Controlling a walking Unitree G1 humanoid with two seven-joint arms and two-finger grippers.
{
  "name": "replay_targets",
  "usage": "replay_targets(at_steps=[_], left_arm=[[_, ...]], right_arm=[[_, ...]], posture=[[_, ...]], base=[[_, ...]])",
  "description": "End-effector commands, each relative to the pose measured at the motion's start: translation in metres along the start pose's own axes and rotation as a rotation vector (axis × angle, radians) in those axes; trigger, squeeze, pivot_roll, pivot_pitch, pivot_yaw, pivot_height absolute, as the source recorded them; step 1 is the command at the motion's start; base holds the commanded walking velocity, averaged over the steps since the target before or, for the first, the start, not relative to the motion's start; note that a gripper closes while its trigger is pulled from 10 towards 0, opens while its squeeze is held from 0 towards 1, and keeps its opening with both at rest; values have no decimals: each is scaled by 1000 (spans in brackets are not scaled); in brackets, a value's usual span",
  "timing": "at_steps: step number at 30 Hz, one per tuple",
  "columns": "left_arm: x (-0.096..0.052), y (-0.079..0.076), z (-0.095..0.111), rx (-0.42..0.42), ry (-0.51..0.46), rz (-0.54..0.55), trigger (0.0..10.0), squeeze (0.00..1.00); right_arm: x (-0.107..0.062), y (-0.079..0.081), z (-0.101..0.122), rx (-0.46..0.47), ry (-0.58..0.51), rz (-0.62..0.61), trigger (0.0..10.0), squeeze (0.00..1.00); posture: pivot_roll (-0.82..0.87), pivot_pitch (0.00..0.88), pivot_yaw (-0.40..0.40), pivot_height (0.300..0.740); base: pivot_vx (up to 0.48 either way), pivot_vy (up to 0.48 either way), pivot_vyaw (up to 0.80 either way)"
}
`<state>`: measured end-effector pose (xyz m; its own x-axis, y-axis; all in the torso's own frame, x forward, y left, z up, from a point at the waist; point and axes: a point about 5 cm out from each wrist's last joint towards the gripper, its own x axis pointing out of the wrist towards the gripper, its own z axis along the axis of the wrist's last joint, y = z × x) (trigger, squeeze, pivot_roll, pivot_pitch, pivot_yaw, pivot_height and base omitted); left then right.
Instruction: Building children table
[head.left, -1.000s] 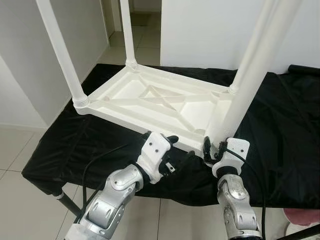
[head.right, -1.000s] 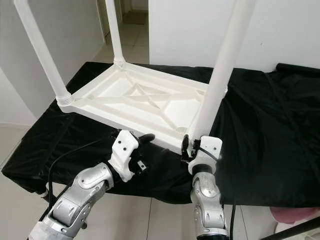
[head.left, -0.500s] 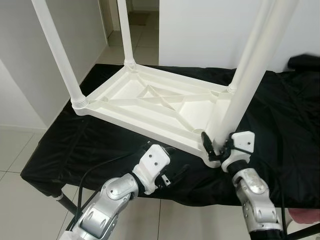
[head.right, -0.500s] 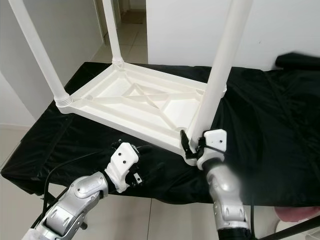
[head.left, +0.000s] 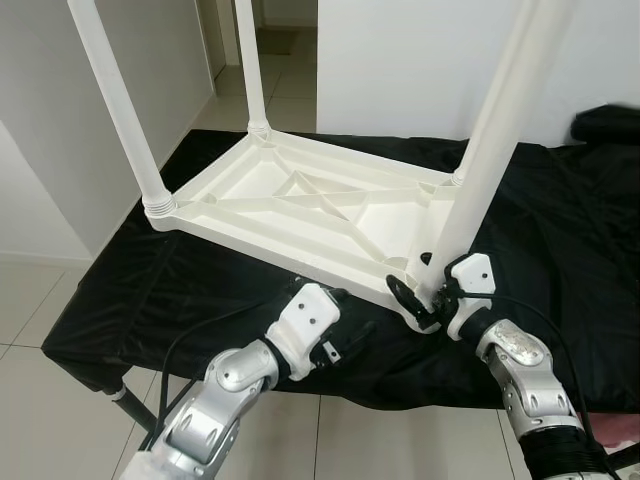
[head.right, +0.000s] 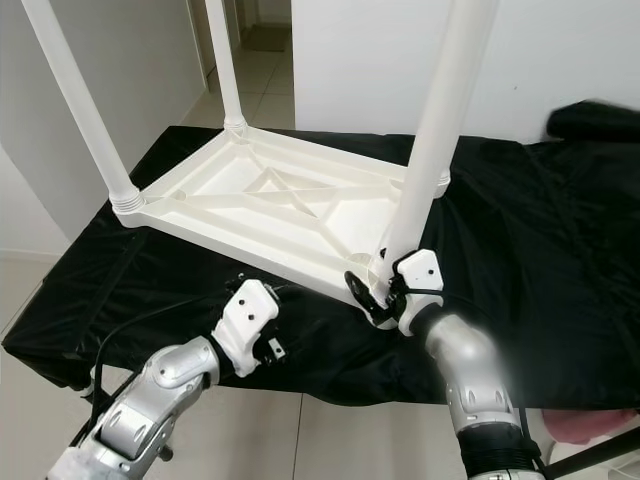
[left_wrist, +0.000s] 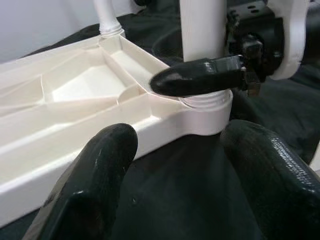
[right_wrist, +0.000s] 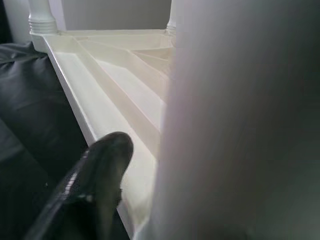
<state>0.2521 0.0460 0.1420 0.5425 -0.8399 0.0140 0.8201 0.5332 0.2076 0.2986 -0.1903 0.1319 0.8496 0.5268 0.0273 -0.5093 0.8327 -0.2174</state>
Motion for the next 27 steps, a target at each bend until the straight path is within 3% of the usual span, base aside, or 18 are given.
replay_targets(at_steps=[1,2,9,10,19,27], left_arm=[[0,4,-2,10,3,25,10000,0],[1,5,-2,12,2,28,10000,0],[2,8,-3,23,-1,38,10000,0],[2,10,-4,29,1,45,10000,0],[-1,19,-9,26,13,72,10000,0],[-9,21,-27,-1,69,83,10000,0]], right_arm=[[2,7,-8,8,30,52,1647,0],[2,6,-9,11,33,53,0,0],[0,5,-14,30,39,37,0,0],[-1,5,-16,50,35,4,10000,0],[3,7,-18,96,30,-143,10000,0],[6,15,-16,153,24,-318,10000,0]], posture=[[-15,0,24,740],[-13,0,22,740],[-15,0,23,740],[-14,0,31,740],[-22,0,42,740],[-45,0,76,740]], base=[[0,0,0],[0,0,0],[0,0,0],[0,0,0],[0,0,0],[0,0,0]])
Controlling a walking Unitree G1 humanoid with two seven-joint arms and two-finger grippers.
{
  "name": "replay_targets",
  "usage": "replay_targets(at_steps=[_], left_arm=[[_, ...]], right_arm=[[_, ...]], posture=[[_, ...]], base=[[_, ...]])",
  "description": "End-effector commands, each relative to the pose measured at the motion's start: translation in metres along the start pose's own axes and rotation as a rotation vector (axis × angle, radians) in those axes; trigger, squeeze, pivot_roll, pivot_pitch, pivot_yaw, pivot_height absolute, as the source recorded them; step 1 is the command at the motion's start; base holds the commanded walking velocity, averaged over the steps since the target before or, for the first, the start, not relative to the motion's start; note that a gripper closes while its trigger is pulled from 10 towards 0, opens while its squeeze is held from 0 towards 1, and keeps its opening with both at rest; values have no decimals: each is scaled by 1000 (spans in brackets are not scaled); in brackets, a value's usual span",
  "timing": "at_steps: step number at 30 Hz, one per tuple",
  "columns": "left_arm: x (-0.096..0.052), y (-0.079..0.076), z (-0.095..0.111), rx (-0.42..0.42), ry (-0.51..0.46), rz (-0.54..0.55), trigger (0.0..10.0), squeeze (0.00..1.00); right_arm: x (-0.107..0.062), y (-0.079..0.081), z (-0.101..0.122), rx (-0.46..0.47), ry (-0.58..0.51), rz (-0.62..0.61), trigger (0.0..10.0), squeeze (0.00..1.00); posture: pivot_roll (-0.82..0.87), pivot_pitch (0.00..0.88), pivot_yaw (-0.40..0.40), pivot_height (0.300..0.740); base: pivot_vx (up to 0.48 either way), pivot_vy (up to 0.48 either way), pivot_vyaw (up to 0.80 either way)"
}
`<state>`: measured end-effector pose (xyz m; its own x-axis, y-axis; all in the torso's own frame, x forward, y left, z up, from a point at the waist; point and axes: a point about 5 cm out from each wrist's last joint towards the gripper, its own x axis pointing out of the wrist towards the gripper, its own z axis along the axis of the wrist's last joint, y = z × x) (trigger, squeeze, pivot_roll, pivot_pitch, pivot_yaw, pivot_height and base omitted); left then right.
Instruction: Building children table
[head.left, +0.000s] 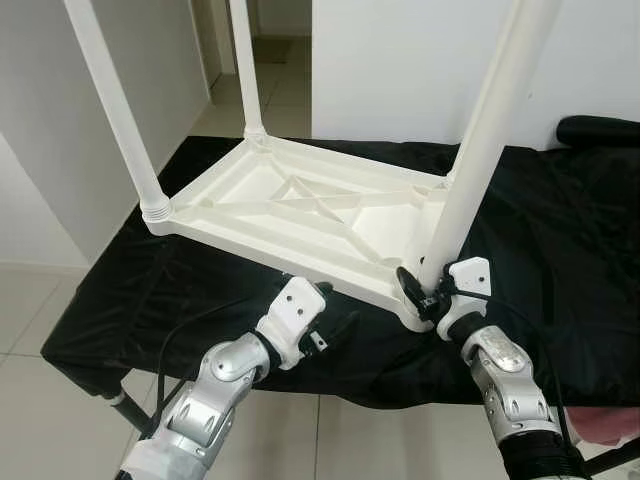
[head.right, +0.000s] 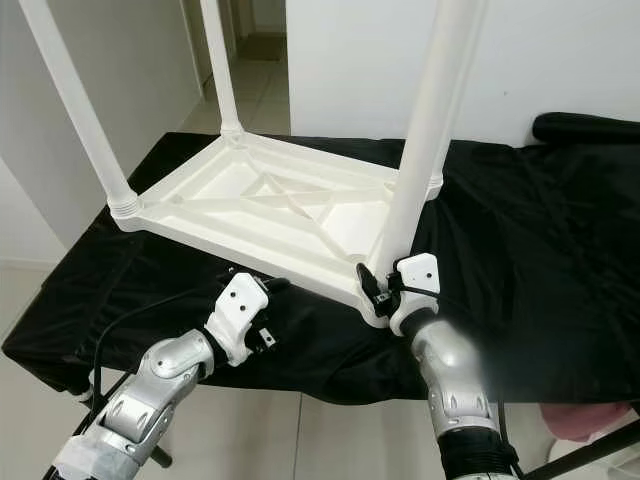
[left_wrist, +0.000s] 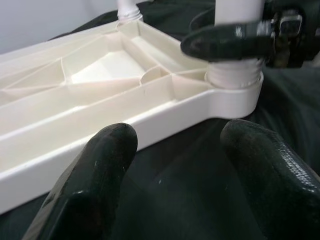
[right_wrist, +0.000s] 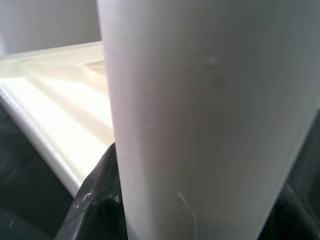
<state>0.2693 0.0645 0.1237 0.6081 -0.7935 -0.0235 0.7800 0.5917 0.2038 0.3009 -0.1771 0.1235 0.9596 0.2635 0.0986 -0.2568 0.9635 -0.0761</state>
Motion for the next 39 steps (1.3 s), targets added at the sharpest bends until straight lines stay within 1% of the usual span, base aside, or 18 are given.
replay_targets(at_steps=[1,2,5,8,10,11,12,16,21,23,26,30,31,34,36,37,38,39], left_arm=[[-3,1,-5,6,21,12,10000,0],[-3,1,-5,8,22,12,10000,0],[-4,2,-6,13,27,15,10000,0],[-10,4,-14,6,58,45,10000,0],[-12,4,-16,1,61,59,10000,0],[-12,4,-16,1,61,59,10000,0],[-13,4,-16,3,60,63,10000,0],[-15,12,-17,3,68,103,10000,0],[-17,16,-17,12,73,107,10000,0],[-17,16,-17,12,73,107,10000,0],[-19,22,-15,23,72,127,10000,0],[-19,27,-14,26,68,154,10000,0],[-19,28,-12,27,64,161,10000,0],[-18,29,-11,27,58,166,10000,0],[-17,29,-11,30,57,172,10000,0],[-17,29,-11,27,54,174,10000,0],[-16,28,-12,27,55,173,10000,0],[-16,27,-12,26,55,172,10000,0]], right_arm=[[-3,5,-10,39,48,-70,10000,0],[-2,7,-10,50,44,-98,10000,0],[-2,10,-11,59,43,-122,10000,0],[0,17,-9,84,26,-212,10000,0],[0,19,-9,81,29,-283,10000,0],[0,19,-9,81,29,-283,10000,0],[0,19,-10,75,35,-313,10000,0],[-1,21,-12,71,56,-385,10000,0],[-2,21,-14,68,72,-440,10000,0],[-2,21,-14,68,72,-440,10000,0],[-2,23,-16,61,87,-480,10000,0],[0,28,-20,63,117,-447,10000,0],[0,30,-19,83,105,-418,10000,1000],[0,30,-16,88,81,-402,10000,1000],[1,31,-14,79,65,-367,10000,1000],[1,33,-13,81,60,-344,10000,302],[0,33,-12,76,53,-326,10000,0],[-1,33,-12,74,46,-311,10000,0]], posture=[[-46,0,81,740],[-46,0,81,740],[-53,0,95,740],[-62,0,107,740],[-62,0,109,740],[-62,0,109,740],[-62,0,109,740],[-64,0,120,740],[-63,0,121,740],[-63,0,121,740],[-67,0,129,740],[-61,0,125,740],[-61,0,125,740],[-61,0,125,740],[-50,0,115,740],[-50,0,115,740],[-48,0,110,740],[-48,0,110,740]], base=[[0,0,0],[0,0,0],[0,0,0],[0,0,0],[0,0,0],[0,0,0],[0,0,0],[0,0,0],[0,0,0],[0,0,0],[0,0,0],[0,0,0],[0,0,0],[0,0,0],[0,0,0],[0,0,0],[0,0,0],[0,0,0]])
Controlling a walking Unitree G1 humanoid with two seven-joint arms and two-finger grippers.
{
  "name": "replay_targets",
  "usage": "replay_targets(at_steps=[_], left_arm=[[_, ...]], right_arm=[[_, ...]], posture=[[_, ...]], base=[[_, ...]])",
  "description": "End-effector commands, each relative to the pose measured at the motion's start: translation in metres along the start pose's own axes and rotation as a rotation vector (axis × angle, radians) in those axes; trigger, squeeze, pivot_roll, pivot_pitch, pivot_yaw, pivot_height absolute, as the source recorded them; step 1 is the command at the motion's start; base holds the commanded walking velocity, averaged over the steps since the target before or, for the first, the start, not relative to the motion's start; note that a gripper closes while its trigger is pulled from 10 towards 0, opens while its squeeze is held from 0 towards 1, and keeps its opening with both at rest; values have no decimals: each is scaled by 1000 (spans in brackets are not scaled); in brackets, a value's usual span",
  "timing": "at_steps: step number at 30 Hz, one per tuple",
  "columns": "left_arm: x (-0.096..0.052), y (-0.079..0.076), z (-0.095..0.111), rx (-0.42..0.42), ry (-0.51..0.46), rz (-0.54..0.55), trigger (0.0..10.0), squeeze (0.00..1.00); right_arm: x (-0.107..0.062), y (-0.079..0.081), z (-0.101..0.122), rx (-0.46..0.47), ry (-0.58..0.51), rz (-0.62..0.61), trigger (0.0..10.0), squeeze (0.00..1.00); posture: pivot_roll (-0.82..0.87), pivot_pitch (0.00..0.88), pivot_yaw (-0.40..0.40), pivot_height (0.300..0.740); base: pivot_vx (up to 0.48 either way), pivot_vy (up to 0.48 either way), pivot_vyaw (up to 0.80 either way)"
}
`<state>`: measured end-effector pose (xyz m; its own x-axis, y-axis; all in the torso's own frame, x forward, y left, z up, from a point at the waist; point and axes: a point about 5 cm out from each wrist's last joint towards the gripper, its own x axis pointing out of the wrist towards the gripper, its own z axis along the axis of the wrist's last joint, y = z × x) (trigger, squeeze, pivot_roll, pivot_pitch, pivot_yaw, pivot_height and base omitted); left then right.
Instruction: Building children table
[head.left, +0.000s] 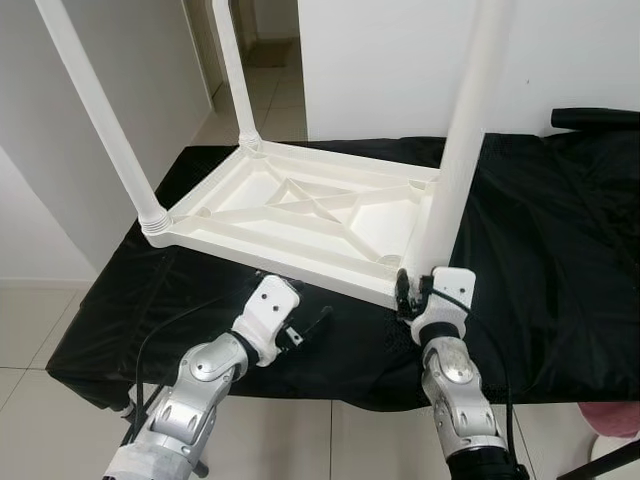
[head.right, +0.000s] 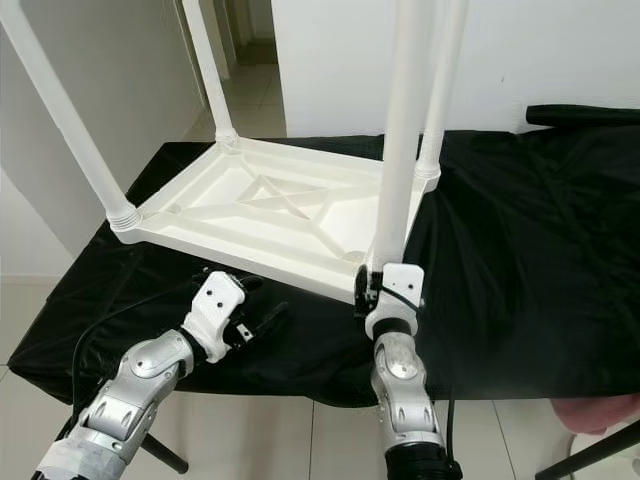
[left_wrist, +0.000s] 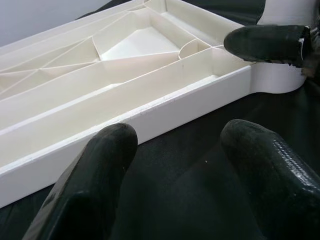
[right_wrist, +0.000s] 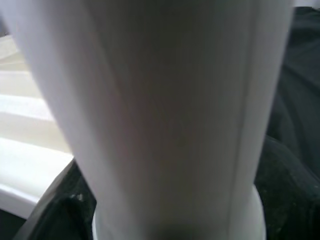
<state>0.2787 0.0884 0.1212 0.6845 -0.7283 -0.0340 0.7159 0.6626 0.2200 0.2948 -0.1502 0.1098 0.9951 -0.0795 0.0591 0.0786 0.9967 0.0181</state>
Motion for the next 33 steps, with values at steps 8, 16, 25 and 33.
replay_targets(at_steps=[8,16,25,33], left_arm=[[-3,3,-5,5,22,61,10000,0],[-3,1,-2,13,17,42,10000,0],[4,-2,2,14,-1,42,10000,0],[4,-7,3,11,-4,31,10000,0]], right_arm=[[-5,-1,3,-33,-33,83,10000,0],[-10,-3,5,-75,-80,208,10000,0],[-6,14,2,-53,-79,277,10000,0],[-1,37,0,-21,-79,329,10000,0]], posture=[[-46,0,110,740],[-42,0,113,740],[-30,0,98,740],[-11,0,83,740]], base=[[0,0,0],[0,0,0],[0,0,0],[0,0,0]])
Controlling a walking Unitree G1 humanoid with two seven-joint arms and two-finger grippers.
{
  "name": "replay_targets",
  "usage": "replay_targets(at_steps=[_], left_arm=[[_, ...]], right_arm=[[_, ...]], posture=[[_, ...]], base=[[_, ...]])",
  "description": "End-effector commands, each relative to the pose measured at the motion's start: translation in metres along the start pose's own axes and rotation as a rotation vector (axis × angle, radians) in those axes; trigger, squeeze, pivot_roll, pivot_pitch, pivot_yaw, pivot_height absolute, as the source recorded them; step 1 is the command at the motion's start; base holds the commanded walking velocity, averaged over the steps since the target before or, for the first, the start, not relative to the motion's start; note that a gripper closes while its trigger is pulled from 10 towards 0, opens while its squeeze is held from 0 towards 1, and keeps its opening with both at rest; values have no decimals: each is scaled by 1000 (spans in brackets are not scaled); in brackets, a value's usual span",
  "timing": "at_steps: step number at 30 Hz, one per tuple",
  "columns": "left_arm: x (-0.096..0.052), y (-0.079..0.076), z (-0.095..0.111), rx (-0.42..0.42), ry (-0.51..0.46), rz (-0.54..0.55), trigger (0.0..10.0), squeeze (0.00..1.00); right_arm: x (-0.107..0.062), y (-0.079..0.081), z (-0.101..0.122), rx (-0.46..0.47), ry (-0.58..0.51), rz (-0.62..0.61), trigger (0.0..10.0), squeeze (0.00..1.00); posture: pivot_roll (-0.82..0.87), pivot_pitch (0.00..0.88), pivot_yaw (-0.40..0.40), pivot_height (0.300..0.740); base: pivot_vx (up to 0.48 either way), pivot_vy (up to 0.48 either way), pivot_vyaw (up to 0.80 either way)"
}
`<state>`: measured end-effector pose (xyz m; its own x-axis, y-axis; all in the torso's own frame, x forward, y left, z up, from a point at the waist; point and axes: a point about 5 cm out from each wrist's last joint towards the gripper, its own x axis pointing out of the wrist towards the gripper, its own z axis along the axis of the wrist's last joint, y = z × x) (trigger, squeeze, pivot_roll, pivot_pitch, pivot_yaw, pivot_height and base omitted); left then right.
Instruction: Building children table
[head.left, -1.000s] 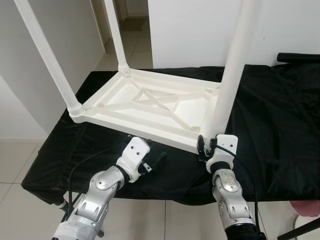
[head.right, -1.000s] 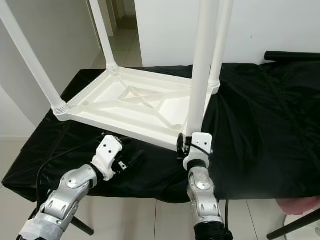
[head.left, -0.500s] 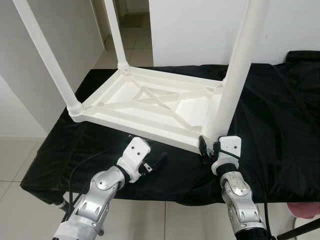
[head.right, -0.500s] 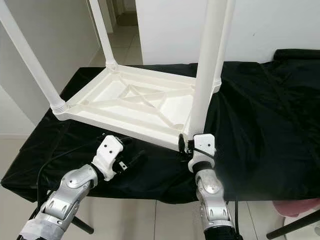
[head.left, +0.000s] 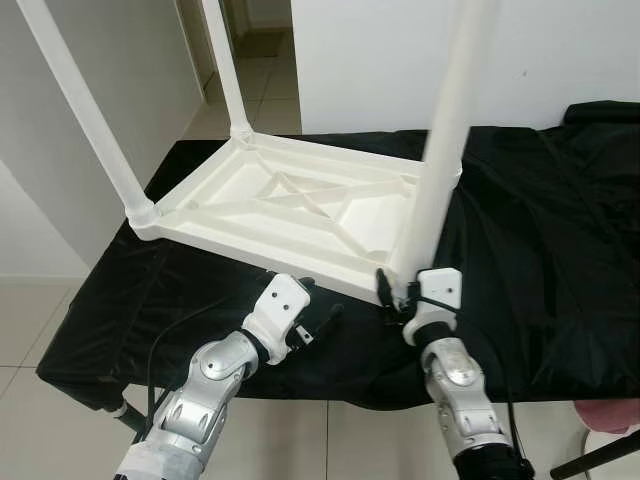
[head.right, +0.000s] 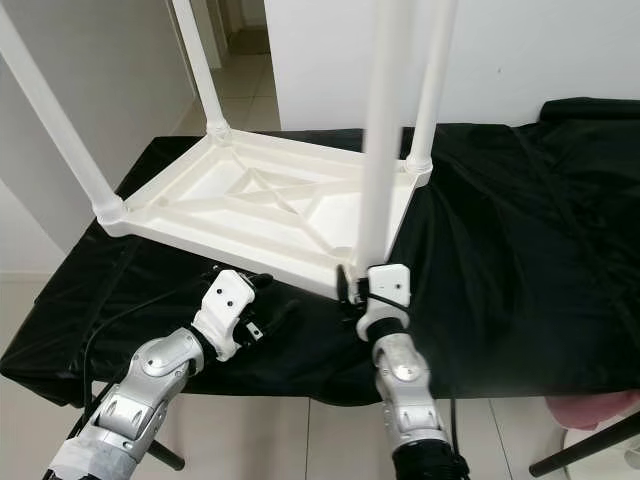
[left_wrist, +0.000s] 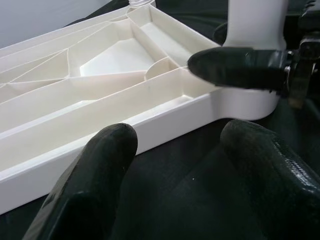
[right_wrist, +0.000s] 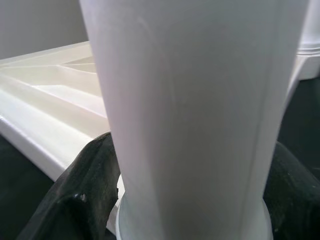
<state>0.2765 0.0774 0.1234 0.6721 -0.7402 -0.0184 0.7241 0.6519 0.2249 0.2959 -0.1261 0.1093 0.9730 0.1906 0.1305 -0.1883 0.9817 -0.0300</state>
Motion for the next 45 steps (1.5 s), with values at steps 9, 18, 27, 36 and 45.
replay_targets(at_steps=[9,18,27,36,45], left_arm=[[-5,-1,-1,12,19,30,10000,0],[-8,-3,5,-36,0,-14,10000,0],[-12,-12,5,-23,21,-58,10000,0],[-14,-6,11,-1,25,-54,10000,0],[-14,-2,14,18,33,-61,10000,0]], right_arm=[[-6,-11,8,-33,-38,84,10000,0],[-10,-22,21,-84,-62,203,10000,0],[-8,-25,26,-142,-29,375,10000,0],[3,-40,33,-214,-13,439,5176,0],[2,-54,30,-208,19,399,0,0]], posture=[[-14,0,79,740],[-16,0,71,740],[-3,0,75,740],[19,0,88,740],[20,0,97,740]], base=[[0,0,0],[0,0,0],[0,0,0],[0,0,0],[0,0,0]])
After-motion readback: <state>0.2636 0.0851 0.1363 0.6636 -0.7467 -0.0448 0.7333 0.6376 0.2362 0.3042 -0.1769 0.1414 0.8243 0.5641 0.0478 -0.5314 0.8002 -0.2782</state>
